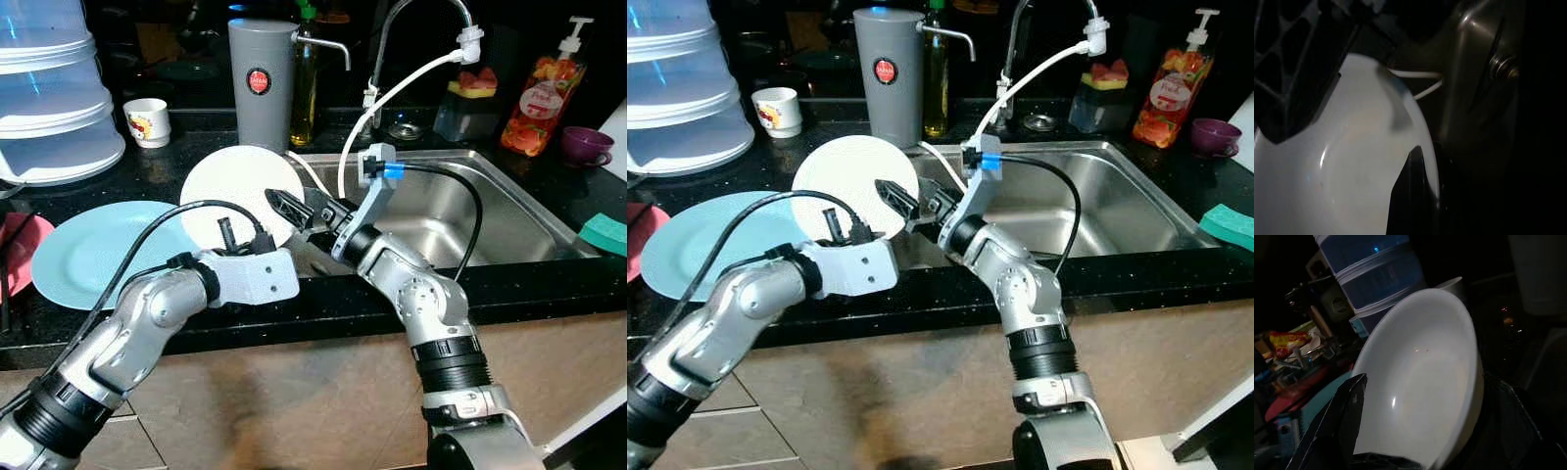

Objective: Kitchen organization

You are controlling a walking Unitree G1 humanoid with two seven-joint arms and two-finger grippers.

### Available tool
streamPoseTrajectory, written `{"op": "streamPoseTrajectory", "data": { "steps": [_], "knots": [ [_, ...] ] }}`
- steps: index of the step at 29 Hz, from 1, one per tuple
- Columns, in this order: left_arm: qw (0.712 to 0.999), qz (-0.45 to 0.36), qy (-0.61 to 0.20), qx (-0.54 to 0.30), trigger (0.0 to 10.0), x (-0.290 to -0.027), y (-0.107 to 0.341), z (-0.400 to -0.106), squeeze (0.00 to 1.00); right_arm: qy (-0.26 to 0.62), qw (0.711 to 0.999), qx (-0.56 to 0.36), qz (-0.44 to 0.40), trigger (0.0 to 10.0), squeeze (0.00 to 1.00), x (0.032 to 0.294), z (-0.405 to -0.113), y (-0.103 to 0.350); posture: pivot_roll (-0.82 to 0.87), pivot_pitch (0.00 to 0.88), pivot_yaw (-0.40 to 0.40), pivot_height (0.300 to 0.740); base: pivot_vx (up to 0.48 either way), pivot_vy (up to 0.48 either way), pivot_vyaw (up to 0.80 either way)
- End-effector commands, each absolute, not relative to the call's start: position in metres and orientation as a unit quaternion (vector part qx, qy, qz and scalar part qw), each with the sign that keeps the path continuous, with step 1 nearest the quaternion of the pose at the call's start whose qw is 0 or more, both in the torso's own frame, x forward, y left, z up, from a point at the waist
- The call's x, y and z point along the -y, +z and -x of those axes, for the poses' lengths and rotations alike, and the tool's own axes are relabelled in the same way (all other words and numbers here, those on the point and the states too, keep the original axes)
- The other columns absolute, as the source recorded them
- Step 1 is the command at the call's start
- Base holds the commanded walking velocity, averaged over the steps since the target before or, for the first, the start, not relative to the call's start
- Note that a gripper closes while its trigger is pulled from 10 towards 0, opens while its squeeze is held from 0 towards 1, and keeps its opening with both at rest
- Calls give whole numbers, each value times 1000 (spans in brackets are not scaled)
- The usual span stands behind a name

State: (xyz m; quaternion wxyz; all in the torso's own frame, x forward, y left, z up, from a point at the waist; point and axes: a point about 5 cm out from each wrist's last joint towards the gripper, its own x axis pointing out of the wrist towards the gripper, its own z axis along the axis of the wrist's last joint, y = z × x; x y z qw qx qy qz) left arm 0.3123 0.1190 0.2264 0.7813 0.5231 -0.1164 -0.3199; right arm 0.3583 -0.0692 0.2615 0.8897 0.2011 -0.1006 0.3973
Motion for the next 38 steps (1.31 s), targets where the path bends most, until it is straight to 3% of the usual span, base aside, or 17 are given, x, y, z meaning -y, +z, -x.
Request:
{"op": "streamPoseTrajectory", "data": {
  "steps": [1, 9, 10, 32, 33, 34, 35, 36, 38],
  "knots": [
    [771, -518, -348, 123, 0, -110, 224, -310, 0, 416, 884, 93, -189, 10000, 0, 63, -354, 261, 77, 39, -16, 740, 0, 0, 0],
    [766, -501, -372, 156, 0, -98, 228, -306, 0, 408, 896, 61, -165, 10000, 0, 63, -356, 251, 75, 39, -15, 740, 0, 0, 0],
    [764, -500, -374, 159, 0, -97, 228, -306, 0, 395, 901, 54, -173, 0, 0, 65, -358, 250, 76, 39, -16, 740, 0, 0, 0],
    [761, -501, -379, 162, 0, -96, 229, -308, 0, 351, 917, 41, -186, 0, 0, 75, -365, 245, 57, 51, -18, 740, 0, 0, 0],
    [762, -499, -379, 162, 3176, -96, 229, -308, 0, 350, 917, 41, -186, 0, 0, 75, -365, 245, 58, 51, -19, 740, 0, 0, 0],
    [770, -490, -374, 165, 10000, -96, 231, -309, 47, 348, 918, 45, -185, 0, 0, 76, -366, 246, 59, 53, -16, 740, 0, 0, 0],
    [770, -490, -374, 165, 10000, -96, 231, -309, 47, 348, 918, 45, -185, 0, 0, 76, -366, 246, 59, 53, -16, 740, 0, 0, 0],
    [778, -479, -372, 165, 10000, -97, 233, -310, 1000, 347, 918, 50, -186, 0, 0, 77, -366, 247, 62, 49, -15, 740, 0, 0, 0],
    [778, -479, -372, 165, 10000, -97, 233, -310, 1000, 347, 918, 50, -186, 0, 0, 77, -366, 247, 62, 49, -15, 740, 0, 0, 0]
  ]
}}
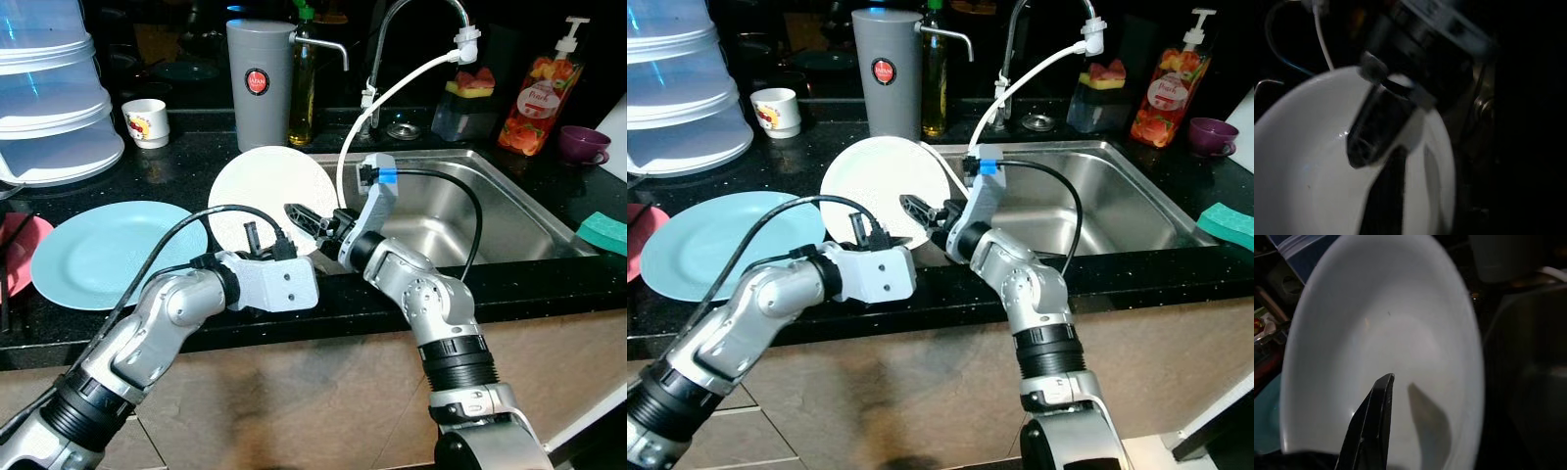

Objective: Kitchen organization

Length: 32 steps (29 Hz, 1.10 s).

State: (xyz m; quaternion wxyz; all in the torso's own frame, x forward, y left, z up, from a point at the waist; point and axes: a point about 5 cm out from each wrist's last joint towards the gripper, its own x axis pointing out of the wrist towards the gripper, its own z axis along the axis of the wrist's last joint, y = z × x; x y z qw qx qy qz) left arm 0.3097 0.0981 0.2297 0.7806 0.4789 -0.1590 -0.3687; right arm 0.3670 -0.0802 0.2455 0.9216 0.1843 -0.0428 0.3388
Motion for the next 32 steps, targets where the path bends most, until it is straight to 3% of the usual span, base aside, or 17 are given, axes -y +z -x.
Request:
{"op": "streamPoseTrajectory", "data": {
  "steps": [1, 8, 9, 17, 26, 32],
  "knots": [
    [784, -468, -373, 163, 10000, -97, 234, -310, 1000, 344, 918, 53, -188, 0, 0, 79, -366, 248, 67, 48, -12, 740, 0, 0, 0],
    [788, -475, -347, 179, 10000, -101, 242, -313, 1000, 289, 929, 80, -217, 0, 0, 90, -372, 251, 87, 49, -7, 740, 0, 0, 0],
    [792, -471, -339, 192, 10000, -100, 245, -314, 0, 261, 935, 89, -223, 0, 0, 96, -376, 252, 86, 50, -12, 740, 0, 0, 0],
    [795, -428, -326, 279, 10000, -89, 263, -302, 0, -4, 957, 137, -254, 0, 0, 160, -396, 254, 86, 54, -20, 740, 0, 0, 0],
    [807, -437, -293, 268, 10000, -96, 261, -306, 0, -105, 952, 218, -188, 0, 0, 183, -390, 264, 73, 63, -46, 740, 0, 0, 0],
    [849, -416, -231, 232, 10000, -115, 261, -317, 0, -131, 953, 224, -156, 0, 0, 182, -393, 261, 59, 66, -47, 740, 0, 0, 0]
  ]
}}
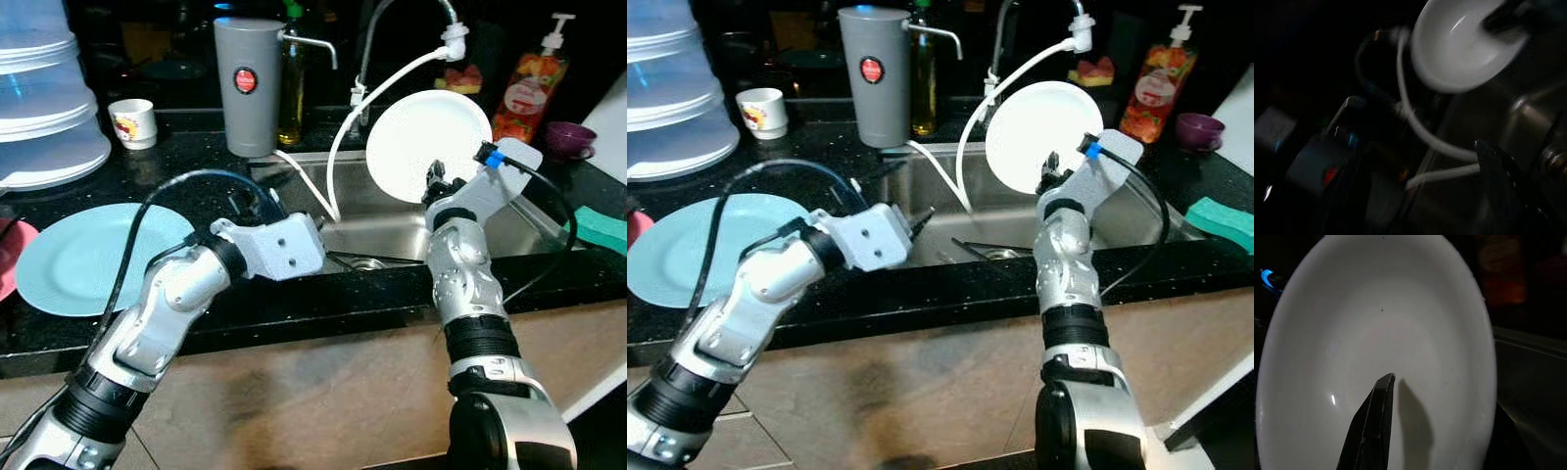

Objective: Kitchen organization

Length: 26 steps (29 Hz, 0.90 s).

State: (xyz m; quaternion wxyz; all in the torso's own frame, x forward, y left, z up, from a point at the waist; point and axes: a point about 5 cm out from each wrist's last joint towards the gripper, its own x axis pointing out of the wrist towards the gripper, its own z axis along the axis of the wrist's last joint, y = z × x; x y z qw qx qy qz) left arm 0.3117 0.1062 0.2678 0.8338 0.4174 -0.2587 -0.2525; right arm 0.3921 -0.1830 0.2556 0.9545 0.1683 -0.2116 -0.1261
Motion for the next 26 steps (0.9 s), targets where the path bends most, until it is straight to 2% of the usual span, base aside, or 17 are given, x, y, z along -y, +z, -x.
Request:
{"op": "streamPoseTrajectory", "data": {
  "steps": [1, 2, 3, 4, 8, 10, 12, 13, 14, 15, 19, 26],
  "knots": [
    [856, -412, -222, 220, 10000, -119, 259, -319, 0, -133, 955, 220, -148, 902, 0, 181, -394, 259, 59, 66, -47, 740, 0, 0, 0],
    [856, -412, -222, 220, 10000, -119, 259, -319, 0, -133, 955, 220, -148, 902, 0, 181, -394, 259, 59, 66, -47, 740, 0, 0, 0],
    [861, -408, -215, 213, 10000, -121, 259, -320, 0, -132, 957, 213, -145, 2039, 0, 179, -395, 258, 59, 66, -47, 740, 0, 0, 0],
    [866, -406, -207, 208, 10000, -124, 259, -322, 0, -131, 959, 208, -143, 2353, 0, 178, -396, 256, 58, 67, -48, 740, 0, 0, 0],
    [888, -390, -166, 176, 10000, -135, 257, -328, 0, -124, 963, 211, -115, 2314, 0, 174, -396, 252, 53, 71, -50, 740, 0, 0, 0],
    [913, -361, -108, 154, 10000, -150, 258, -333, 0, -108, 968, 212, -75, 2157, 0, 167, -396, 249, 51, 73, -49, 740, 0, 0, 0],
    [913, -361, -108, 154, 10000, -150, 258, -333, 0, -108, 968, 212, -75, 2157, 0, 167, -396, 249, 51, 73, -49, 740, 0, 0, 0],
    [921, -348, -75, 158, 10000, -156, 261, -334, 0, -99, 972, 207, -57, 2471, 0, 164, -397, 248, 51, 73, -49, 740, 0, 0, 0],
    [928, -327, -47, 171, 10000, -162, 266, -335, 0, -94, 974, 204, -43, 5020, 0, 160, -398, 246, 54, 75, -49, 740, 0, 0, 0],
    [933, -311, -15, 181, 10000, -170, 272, -335, 0, -92, 974, 204, -25, 10000, 0, 157, -399, 246, 55, 77, -49, 740, 0, 0, 0],
    [939, -277, 29, 201, 10000, -183, 283, -333, 0, -81, 973, 214, -2, 10000, 0, 150, -399, 248, 55, 77, -48, 740, 0, 0, 0],
    [942, -259, 26, 210, 10000, -184, 287, -329, 0, -70, 972, 219, 47, 10000, 0, 139, -399, 245, 55, 66, -45, 740, 0, 0, 0]
  ]
}}
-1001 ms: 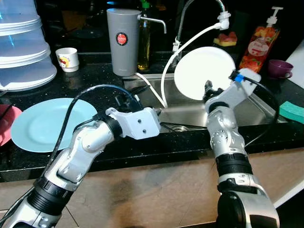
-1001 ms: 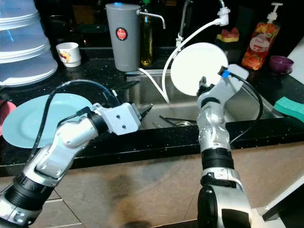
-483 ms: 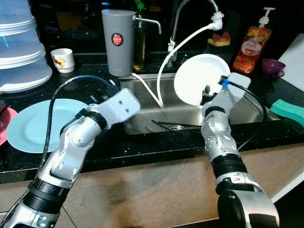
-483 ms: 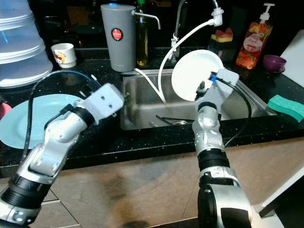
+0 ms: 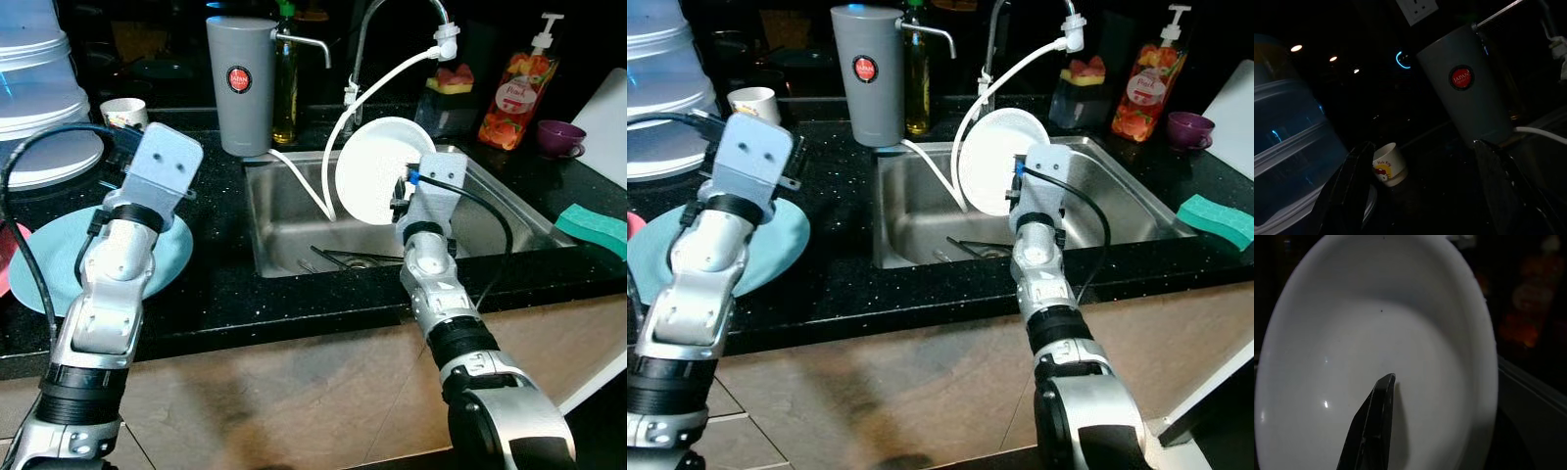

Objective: Kitchen organization

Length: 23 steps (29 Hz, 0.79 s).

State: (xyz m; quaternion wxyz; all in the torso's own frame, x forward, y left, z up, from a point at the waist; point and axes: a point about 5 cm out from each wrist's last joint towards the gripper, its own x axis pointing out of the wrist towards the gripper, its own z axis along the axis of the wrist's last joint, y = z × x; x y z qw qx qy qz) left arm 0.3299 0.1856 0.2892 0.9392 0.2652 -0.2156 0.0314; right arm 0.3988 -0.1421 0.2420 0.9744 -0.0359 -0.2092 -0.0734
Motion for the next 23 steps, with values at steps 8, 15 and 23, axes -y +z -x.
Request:
{"op": "streamPoseTrajectory", "data": {
  "steps": [8, 15, 23],
  "knots": [
    [949, -244, -61, 189, 10000, -162, 271, -325, 0, -31, 965, 231, 122, 10000, 0, 121, -396, 238, 51, 43, -46, 740, 0, 0, 0],
    [946, -260, -135, 136, 10000, -149, 249, -325, 0, -16, 961, 229, 152, 10000, 0, 110, -394, 229, 61, 40, -30, 740, 0, 0, 0],
    [944, -219, -206, 136, 10000, -137, 253, -321, 0, 13, 974, 176, 144, 10000, 0, 114, -399, 217, 87, 47, -42, 740, 0, 0, 0]
  ]
}}
